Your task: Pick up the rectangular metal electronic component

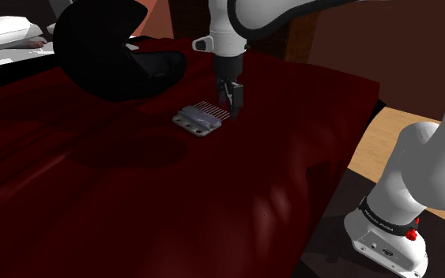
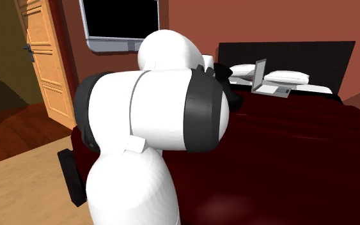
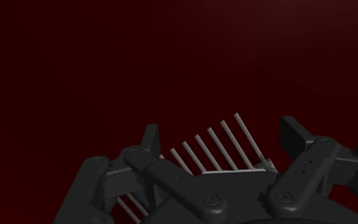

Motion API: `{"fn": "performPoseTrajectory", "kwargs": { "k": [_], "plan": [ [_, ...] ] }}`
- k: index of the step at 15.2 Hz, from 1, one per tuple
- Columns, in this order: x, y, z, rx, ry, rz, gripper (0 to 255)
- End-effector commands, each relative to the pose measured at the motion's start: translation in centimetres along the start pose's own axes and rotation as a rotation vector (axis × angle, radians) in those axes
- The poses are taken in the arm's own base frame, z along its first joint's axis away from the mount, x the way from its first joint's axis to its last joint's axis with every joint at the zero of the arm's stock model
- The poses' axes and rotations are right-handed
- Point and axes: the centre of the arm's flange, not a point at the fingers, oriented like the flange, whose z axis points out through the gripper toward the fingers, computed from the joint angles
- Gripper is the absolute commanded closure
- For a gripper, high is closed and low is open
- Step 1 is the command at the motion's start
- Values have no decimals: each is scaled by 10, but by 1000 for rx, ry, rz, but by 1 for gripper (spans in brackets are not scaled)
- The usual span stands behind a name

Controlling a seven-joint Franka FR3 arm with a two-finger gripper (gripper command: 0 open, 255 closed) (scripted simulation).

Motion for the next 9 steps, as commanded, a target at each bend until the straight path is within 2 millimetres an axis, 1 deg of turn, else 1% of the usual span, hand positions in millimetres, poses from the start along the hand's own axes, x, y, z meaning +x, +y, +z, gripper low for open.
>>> {"fn": "performPoseTrajectory", "kwargs": {
  "k": [1, 2, 3, 9],
  "plan": [
    [1, 0, 10, 0, 0, 0, 0],
    [1, 0, 10, 0, 0, 0, 0],
    [2, 0, 9, 0, 0, 0, 255],
    [2, 0, 9, 0, 0, 0, 255]
  ]
}}
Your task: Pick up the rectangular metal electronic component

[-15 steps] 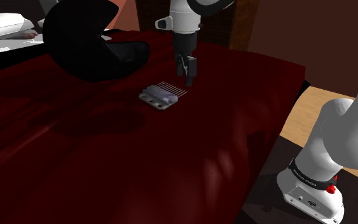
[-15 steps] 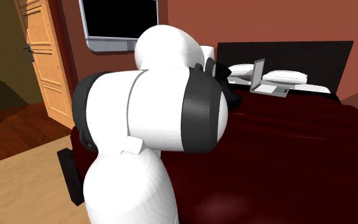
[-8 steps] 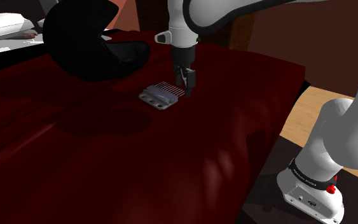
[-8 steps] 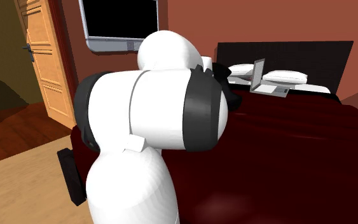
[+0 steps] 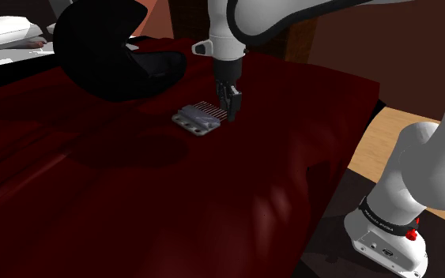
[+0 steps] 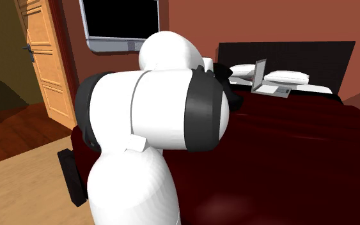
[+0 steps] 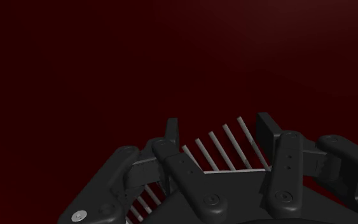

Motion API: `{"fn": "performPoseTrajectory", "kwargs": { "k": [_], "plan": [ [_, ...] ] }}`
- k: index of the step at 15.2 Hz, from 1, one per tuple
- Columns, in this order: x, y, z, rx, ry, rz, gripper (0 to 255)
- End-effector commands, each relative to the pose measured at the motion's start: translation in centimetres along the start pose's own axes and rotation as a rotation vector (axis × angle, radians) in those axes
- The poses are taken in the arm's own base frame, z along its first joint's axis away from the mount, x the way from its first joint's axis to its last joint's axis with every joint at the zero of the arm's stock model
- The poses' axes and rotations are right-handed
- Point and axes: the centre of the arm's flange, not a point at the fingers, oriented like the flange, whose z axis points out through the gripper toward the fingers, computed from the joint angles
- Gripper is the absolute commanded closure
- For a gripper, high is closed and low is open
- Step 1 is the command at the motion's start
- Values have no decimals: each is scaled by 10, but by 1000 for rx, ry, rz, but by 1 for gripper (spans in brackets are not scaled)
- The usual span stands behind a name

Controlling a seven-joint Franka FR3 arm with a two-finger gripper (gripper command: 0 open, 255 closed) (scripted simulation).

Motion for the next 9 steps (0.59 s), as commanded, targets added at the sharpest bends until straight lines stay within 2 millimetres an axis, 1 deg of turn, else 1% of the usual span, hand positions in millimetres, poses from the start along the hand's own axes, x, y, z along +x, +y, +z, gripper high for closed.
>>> {"fn": "performPoseTrajectory", "kwargs": {
  "k": [1, 3, 9],
  "plan": [
    [0, 0, 0, 1, 0, -1, 255],
    [-1, 0, 1, 1, 0, -1, 255],
    [0, 0, -31, 1, 0, -1, 255]
  ]
}}
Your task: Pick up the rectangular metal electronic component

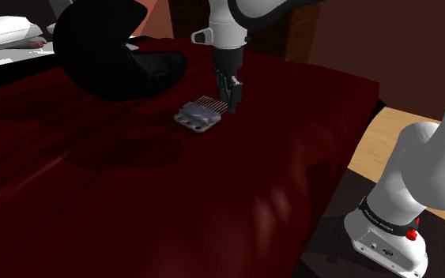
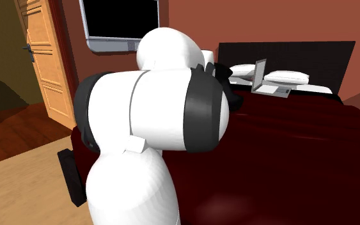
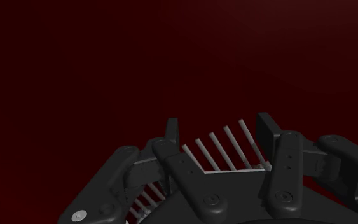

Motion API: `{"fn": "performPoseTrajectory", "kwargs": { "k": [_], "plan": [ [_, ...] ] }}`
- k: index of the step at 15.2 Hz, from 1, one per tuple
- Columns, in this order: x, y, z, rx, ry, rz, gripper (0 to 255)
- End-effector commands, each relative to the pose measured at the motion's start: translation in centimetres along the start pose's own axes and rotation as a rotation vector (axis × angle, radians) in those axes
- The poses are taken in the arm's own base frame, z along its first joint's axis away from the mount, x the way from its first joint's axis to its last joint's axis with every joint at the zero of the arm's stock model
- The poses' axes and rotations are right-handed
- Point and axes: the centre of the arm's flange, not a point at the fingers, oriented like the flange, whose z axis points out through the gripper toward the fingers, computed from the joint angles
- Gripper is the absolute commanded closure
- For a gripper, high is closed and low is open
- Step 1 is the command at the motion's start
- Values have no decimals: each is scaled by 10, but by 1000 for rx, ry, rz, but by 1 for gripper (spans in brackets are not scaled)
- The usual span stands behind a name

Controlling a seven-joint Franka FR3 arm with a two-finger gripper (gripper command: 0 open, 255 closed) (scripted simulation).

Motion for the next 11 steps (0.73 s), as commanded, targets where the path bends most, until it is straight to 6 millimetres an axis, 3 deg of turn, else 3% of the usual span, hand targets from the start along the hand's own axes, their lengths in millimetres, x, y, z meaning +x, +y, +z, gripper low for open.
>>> {"fn": "performPoseTrajectory", "kwargs": {
  "k": [1, 9, 11],
  "plan": [
    [1, 0, -11, 0, 0, 0, 255],
    [1, 0, -53, 0, 0, 0, 255],
    [1, 0, -54, 0, 0, 0, 255]
  ]
}}
